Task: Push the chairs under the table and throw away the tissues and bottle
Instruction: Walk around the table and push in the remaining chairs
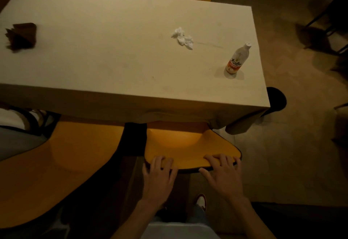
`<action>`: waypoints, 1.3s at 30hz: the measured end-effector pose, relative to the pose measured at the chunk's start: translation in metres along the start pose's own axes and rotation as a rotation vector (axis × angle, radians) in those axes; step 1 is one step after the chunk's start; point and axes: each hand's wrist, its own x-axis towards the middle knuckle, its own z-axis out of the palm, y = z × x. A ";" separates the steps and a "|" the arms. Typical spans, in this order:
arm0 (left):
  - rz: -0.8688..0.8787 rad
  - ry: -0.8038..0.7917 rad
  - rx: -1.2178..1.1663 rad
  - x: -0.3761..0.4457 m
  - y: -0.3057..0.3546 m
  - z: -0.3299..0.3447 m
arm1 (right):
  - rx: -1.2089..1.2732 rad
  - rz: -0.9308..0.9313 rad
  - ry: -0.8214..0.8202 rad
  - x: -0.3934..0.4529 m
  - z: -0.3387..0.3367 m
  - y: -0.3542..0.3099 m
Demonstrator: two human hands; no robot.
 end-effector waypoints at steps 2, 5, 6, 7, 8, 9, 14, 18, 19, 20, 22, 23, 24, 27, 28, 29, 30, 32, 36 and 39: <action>-0.043 -0.021 -0.046 -0.001 -0.001 0.003 | 0.017 0.010 0.008 0.000 0.002 -0.007; -0.036 0.028 -0.079 0.006 -0.001 0.005 | 0.025 0.013 0.028 0.004 0.004 -0.011; -0.028 0.037 -0.088 0.008 -0.002 0.005 | 0.029 0.011 0.030 0.006 0.004 -0.012; -0.022 0.038 -0.088 0.010 -0.004 0.004 | 0.032 0.015 0.027 0.008 0.004 -0.014; -0.016 0.044 -0.075 0.013 -0.007 0.003 | 0.036 0.022 0.023 0.010 0.003 -0.017; -0.013 0.048 -0.053 0.015 -0.011 0.001 | 0.040 0.032 0.021 0.012 0.004 -0.020; 0.026 0.023 0.080 0.027 -0.028 -0.012 | 0.069 0.053 0.028 0.018 0.008 -0.035; 0.043 0.022 0.076 0.041 -0.044 -0.021 | 0.106 0.058 0.037 0.032 0.012 -0.047; 0.047 0.019 0.074 0.045 -0.047 -0.024 | 0.112 0.063 0.040 0.036 0.013 -0.050; 0.053 0.014 0.069 0.048 -0.050 -0.026 | 0.115 0.067 0.042 0.040 0.014 -0.052; 0.065 0.002 0.058 0.054 -0.056 -0.030 | 0.116 0.074 0.048 0.045 0.015 -0.057; 0.071 -0.002 0.054 0.057 -0.057 -0.032 | 0.118 0.077 0.052 0.047 0.015 -0.059; 0.075 -0.002 0.050 0.060 -0.059 -0.034 | 0.124 0.079 0.055 0.050 0.015 -0.060; 0.084 0.009 0.049 0.071 -0.064 -0.038 | 0.136 0.089 0.055 0.059 0.014 -0.066; 0.089 0.022 0.058 0.075 -0.065 -0.040 | 0.128 0.091 0.047 0.063 0.014 -0.068; 0.093 0.033 0.069 0.079 -0.067 -0.042 | 0.114 0.090 0.040 0.067 0.013 -0.069; 0.093 0.040 0.080 0.083 -0.069 -0.044 | 0.104 0.088 0.040 0.071 0.013 -0.070; 0.094 0.053 0.092 0.091 -0.072 -0.049 | 0.099 0.081 0.057 0.080 0.013 -0.071; 0.108 0.088 0.093 0.112 -0.073 -0.058 | 0.112 0.072 0.045 0.104 0.009 -0.071; 0.108 0.113 0.083 0.129 -0.070 -0.062 | 0.099 0.064 0.042 0.122 0.005 -0.065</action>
